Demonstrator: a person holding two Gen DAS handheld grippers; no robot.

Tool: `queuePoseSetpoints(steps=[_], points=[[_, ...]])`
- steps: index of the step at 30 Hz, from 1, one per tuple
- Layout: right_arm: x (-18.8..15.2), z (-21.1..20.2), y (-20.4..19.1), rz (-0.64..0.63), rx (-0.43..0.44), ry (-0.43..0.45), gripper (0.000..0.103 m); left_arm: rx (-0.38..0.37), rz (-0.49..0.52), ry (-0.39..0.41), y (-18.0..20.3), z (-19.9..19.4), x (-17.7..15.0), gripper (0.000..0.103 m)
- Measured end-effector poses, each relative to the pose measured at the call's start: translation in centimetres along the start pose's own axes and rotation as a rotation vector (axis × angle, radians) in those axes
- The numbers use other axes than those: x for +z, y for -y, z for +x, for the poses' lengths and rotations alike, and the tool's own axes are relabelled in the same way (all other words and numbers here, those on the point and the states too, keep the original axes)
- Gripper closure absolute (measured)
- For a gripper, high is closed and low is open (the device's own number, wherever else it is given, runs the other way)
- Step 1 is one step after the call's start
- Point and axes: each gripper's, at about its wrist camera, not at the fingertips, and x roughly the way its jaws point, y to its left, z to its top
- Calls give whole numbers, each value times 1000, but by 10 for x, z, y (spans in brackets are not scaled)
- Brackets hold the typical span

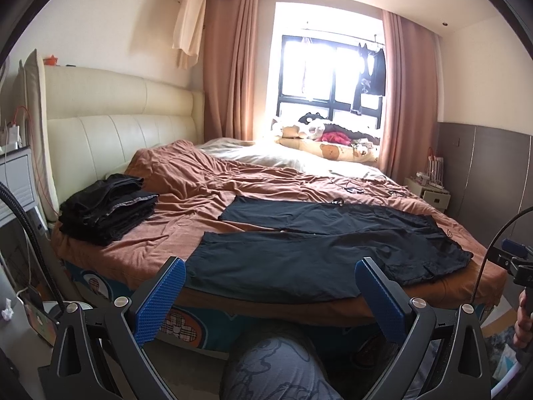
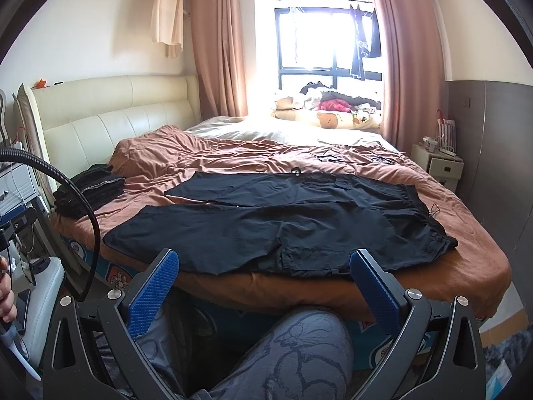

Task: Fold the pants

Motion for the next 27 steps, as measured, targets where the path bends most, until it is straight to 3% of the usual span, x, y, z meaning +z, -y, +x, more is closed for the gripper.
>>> queuePoseSetpoints(steps=[27], points=[[-1, 1, -2, 9, -8, -3, 0, 1, -27, -1, -14, -1, -1, 0]])
